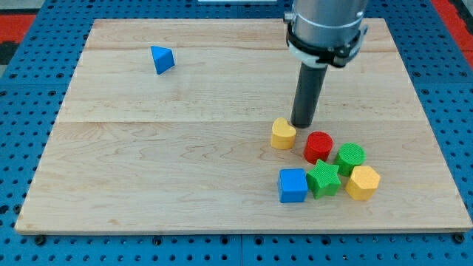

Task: Push the blue triangle into the group of blocks

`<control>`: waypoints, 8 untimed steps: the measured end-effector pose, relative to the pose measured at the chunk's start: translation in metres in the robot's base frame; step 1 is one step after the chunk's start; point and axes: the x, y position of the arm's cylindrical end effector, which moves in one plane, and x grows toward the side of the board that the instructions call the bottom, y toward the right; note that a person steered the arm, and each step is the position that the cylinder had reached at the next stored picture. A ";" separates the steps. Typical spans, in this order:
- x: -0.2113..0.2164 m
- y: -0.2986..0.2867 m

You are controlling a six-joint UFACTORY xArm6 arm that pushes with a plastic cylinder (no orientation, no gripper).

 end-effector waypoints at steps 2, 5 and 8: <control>0.034 -0.052; 0.028 -0.091; -0.067 -0.335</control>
